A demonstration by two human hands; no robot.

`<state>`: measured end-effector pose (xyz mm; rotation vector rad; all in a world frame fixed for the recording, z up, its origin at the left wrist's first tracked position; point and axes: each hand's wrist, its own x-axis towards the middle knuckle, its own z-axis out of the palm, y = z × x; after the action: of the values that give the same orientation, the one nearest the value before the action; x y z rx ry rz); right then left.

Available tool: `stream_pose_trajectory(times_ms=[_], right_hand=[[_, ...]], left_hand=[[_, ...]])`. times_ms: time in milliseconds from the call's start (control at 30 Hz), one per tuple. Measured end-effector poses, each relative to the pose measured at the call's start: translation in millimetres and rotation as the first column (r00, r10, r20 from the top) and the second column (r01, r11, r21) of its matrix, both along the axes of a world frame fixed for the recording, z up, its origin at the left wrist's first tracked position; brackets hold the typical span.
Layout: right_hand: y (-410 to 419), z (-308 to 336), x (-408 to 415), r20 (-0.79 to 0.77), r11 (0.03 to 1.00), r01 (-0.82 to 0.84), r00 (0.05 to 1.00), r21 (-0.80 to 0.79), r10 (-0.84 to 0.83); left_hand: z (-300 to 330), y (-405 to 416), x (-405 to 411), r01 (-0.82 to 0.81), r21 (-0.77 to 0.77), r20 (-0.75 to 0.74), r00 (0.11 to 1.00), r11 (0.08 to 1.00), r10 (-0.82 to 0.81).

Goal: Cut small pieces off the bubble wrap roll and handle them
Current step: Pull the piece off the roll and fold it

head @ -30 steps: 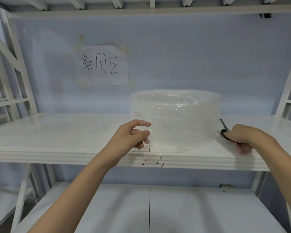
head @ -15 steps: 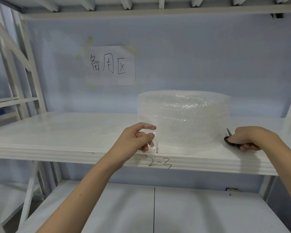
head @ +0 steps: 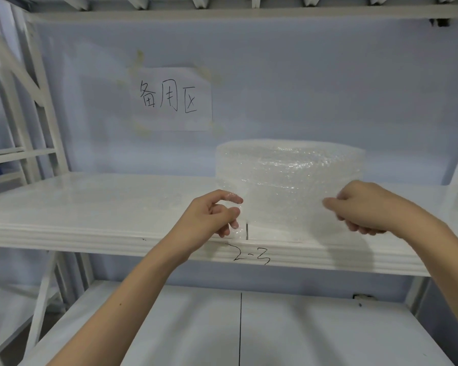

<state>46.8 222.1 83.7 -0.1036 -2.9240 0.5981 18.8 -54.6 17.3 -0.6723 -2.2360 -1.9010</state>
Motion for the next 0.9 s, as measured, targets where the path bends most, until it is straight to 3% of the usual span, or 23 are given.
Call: stream_pose_trajectory(times_ms=[133,233,400,667,900], right_hand=[[-71,10,23,-0.057,0.889,-0.364,0.93,-0.28,0.363],[-108,3,2,-0.193,0.802,-0.46,0.888,-0.38,0.418],[-153,-13,-53,-0.329,0.634,-0.492,0.871,-0.597,0.366],[-188,-28,-102,-0.299,0.375,-0.498,0.827,-0.782,0.475],[-209,-26,-131,-0.304,0.304,-0.489,0.815,-0.818,0.494]], left_hand=[[3,-14,-7,-0.043,0.02,-0.013,0.999,0.999,0.043],[6,-28,-13,-0.062,0.021,-0.04,0.997,0.998,0.063],[10,-53,-31,-0.116,0.027,-0.072,0.99,0.993,0.117],[16,-84,-68,-0.171,0.074,-0.082,0.981,0.982,0.177],[21,-101,-103,-0.195,0.108,-0.132,0.969,0.975,0.209]])
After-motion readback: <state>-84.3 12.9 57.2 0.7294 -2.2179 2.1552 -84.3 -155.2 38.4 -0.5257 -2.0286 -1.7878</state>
